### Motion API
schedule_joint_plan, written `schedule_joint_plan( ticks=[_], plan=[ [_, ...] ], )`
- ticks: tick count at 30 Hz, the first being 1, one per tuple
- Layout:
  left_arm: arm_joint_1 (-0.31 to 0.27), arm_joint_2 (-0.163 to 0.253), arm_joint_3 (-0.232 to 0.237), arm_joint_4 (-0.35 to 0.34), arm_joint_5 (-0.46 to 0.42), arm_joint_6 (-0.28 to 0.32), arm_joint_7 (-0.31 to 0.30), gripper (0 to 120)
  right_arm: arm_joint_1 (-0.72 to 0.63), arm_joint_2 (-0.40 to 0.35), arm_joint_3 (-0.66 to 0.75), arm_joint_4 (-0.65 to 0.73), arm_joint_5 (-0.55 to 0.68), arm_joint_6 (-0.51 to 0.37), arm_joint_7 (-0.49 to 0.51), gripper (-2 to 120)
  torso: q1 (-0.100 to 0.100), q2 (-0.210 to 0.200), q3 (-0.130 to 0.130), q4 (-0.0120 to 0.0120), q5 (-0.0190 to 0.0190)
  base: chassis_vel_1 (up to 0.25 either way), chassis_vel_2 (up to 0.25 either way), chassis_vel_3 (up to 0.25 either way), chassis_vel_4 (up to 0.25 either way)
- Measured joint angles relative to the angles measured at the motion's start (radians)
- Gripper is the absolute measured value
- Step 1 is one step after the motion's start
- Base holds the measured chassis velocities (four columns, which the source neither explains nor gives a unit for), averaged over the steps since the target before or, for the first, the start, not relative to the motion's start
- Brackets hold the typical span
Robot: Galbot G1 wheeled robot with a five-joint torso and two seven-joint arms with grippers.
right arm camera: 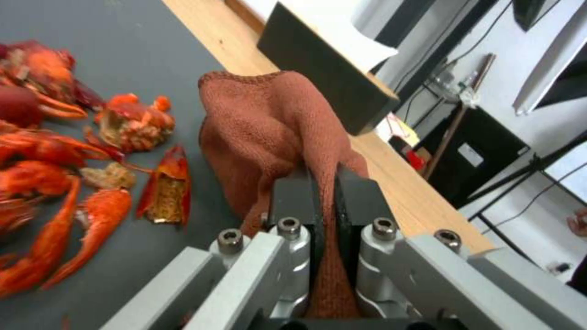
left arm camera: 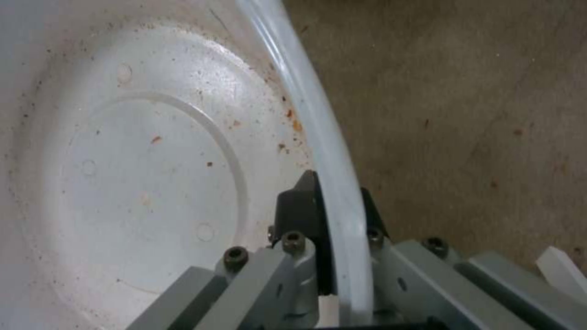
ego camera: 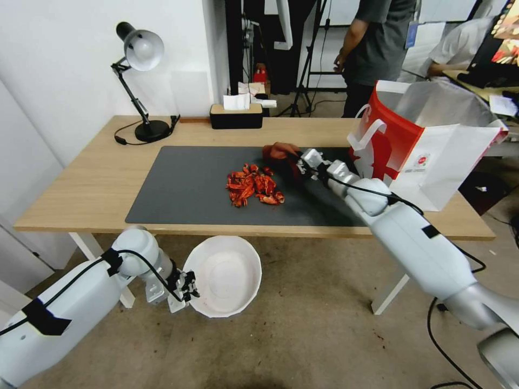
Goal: Sweep shrimp from table into container with towel, then put container into takeout bag.
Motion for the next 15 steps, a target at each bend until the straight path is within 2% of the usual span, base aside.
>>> schedule_joint_plan(
  ticks=[9, 15],
  plan=[
    [-0.086, -0.034, 0.065, 0.071, -0.026, -0.002, 0.008, 0, 0.012, 0.028, -0.001, -0.046, -0.014, -0.023, 0.029, 2, 0.0, 0.0, 0.0, -0.0005, 0.0, 0.0, 0.0, 0.0, 0.0],
    [-0.145, -0.033, 0.101, 0.067, -0.069, 0.007, 0.008, 0, 0.0, 0.02, -0.001, -0.049, -0.014, -0.031, 0.011, 2, 0.0, 0.0, 0.0, -0.0003, 0.0003, 0.0, 0.0, 0.0, 0.0]
  ],
)
